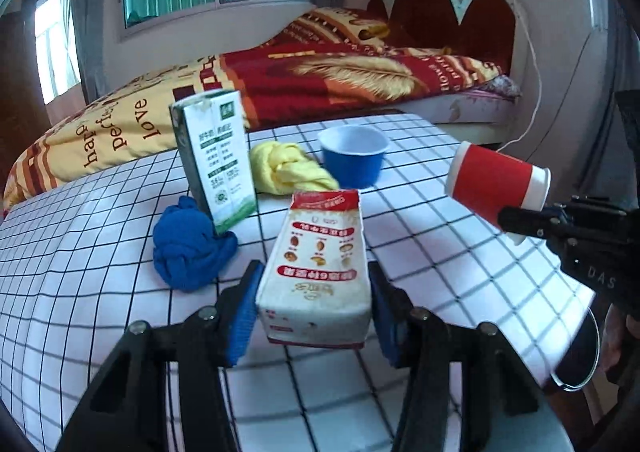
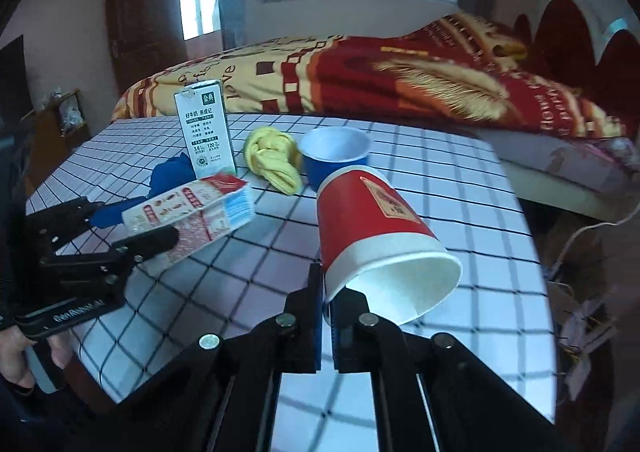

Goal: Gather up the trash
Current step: 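Grasp the white snack bag with left tool while right tool grasps the red paper cup, then carry snack bag and red cup over the bin and release both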

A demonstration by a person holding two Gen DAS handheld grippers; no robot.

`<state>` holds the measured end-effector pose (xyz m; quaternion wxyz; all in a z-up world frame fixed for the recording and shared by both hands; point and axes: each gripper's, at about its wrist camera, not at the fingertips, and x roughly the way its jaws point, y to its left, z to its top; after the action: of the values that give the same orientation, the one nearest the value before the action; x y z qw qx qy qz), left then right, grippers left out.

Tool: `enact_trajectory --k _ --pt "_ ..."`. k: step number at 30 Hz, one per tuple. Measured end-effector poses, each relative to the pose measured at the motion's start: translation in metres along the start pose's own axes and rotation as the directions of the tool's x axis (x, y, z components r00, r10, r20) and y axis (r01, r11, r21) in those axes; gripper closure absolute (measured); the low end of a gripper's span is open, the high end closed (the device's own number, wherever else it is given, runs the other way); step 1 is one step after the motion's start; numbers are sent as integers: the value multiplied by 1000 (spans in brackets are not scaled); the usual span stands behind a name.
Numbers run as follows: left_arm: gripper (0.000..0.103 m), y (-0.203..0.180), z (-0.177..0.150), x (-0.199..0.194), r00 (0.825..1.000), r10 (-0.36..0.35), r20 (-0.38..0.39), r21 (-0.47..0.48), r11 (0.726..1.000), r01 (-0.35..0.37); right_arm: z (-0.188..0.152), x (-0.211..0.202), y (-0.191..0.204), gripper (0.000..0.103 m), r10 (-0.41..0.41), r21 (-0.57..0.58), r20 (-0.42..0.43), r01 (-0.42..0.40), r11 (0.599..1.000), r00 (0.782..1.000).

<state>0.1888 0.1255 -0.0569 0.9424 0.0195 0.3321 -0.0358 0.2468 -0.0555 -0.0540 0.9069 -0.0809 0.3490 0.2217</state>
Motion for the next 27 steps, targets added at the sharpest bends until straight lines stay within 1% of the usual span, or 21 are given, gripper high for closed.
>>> enact_trajectory --k 5,14,20,27 --pt "52 -25 -4 -17 1000 -31 0 9 999 31 -23 -38 -15 100 -59 14 1 59 998 998" --pt "52 -91 -11 -36 994 -111 -1 81 991 111 -74 -98 -63 100 -149 118 -22 151 982 989" --pt "52 -141 -10 -48 984 -179 7 151 973 176 -108 -139 -96 100 -210 181 -32 212 960 977" --pt "52 -194 -17 -59 964 -266 -7 214 941 261 -146 -180 -128 100 -268 243 -55 273 931 962"
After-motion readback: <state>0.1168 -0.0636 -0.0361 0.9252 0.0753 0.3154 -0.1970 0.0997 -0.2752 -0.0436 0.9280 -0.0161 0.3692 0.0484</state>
